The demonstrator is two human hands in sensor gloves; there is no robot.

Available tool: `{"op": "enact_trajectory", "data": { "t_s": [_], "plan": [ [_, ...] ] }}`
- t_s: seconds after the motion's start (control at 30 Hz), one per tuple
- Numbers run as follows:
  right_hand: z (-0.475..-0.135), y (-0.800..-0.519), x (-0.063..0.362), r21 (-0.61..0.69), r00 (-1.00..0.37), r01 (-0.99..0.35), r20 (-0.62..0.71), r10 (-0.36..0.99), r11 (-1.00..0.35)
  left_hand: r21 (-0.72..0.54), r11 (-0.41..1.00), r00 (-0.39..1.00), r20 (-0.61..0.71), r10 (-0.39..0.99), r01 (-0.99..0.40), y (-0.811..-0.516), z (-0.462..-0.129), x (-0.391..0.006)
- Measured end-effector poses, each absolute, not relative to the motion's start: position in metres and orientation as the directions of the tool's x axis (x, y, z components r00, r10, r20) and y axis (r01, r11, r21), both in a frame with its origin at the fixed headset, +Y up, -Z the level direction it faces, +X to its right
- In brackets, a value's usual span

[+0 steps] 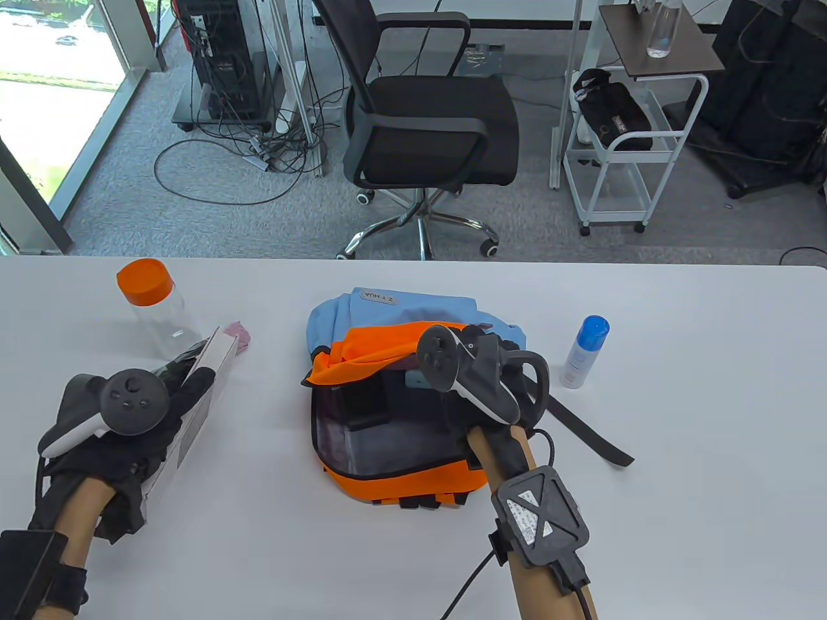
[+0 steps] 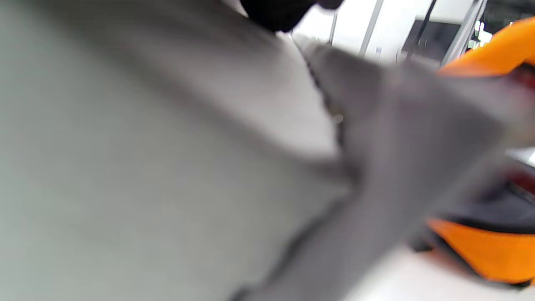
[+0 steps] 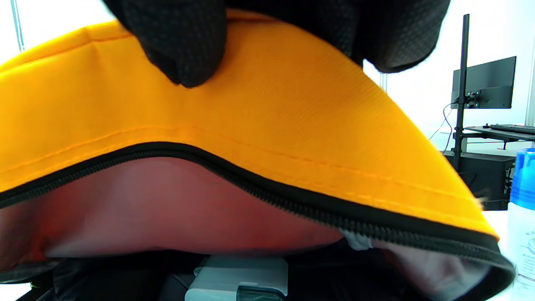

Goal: Pack school bag

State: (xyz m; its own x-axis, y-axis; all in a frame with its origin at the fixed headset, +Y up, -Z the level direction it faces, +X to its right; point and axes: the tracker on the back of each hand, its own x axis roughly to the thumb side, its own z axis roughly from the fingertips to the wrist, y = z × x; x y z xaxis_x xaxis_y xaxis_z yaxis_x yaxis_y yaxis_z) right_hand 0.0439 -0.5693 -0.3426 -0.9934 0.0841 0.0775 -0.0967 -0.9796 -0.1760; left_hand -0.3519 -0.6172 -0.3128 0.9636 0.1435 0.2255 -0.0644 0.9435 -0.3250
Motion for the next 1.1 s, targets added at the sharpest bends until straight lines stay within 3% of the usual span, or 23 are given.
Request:
{"op": "enact_trajectory", "data": {
  "t_s": [0.2,0.37,0.5,0.57,0.7,0.8,0.97,1.03,1.1],
  "plan": [
    [-0.343,-0.569,0.042,-0.164,-0.995,-0.082,0.077,0.07,-0.983,-0.427,0.899,0.955,0.217,0.204,-0.095,-0.613,-0.321,-0.343],
    [-0.343,-0.569,0.042,-0.164,-0.995,-0.076,0.083,0.063,-0.984,-0.412,0.904,0.966,0.26,-0.003,0.113,-0.622,-0.317,-0.324],
    [-0.345,-0.567,0.042,-0.159,-0.994,-0.081,0.083,0.068,-0.984,-0.274,0.936,0.962,0.221,-0.161,0.22,-0.606,-0.303,-0.309],
    [-0.346,-0.567,0.041,-0.158,-0.994,-0.078,0.085,0.065,-0.984,-0.204,0.957,0.961,0.228,-0.157,0.205,-0.59,-0.293,-0.303],
    [-0.349,-0.564,0.042,-0.161,-0.993,-0.105,0.078,0.094,-0.981,-0.202,0.976,0.952,0.275,0.134,-0.079,-0.551,-0.272,-0.298],
    [-0.349,-0.563,0.042,-0.174,-0.993,-0.101,0.076,0.089,-0.979,-0.351,0.894,0.887,0.264,0.379,-0.278,-0.552,-0.268,-0.3],
    [-0.349,-0.563,0.042,-0.189,-0.993,-0.101,0.077,0.088,-0.977,-0.59,0.616,0.657,0.184,0.732,-0.522,-0.592,-0.263,-0.299],
    [-0.351,-0.563,0.04,-0.187,-0.993,-0.103,0.076,0.09,-0.977,-0.662,0.389,0.478,0.053,0.877,-0.64,-0.627,-0.259,-0.279],
    [-0.35,-0.562,0.038,-0.188,-0.993,-0.097,0.079,0.083,-0.977,-0.664,0.303,0.417,-0.014,0.909,-0.684,-0.654,-0.26,-0.258]
  ]
}}
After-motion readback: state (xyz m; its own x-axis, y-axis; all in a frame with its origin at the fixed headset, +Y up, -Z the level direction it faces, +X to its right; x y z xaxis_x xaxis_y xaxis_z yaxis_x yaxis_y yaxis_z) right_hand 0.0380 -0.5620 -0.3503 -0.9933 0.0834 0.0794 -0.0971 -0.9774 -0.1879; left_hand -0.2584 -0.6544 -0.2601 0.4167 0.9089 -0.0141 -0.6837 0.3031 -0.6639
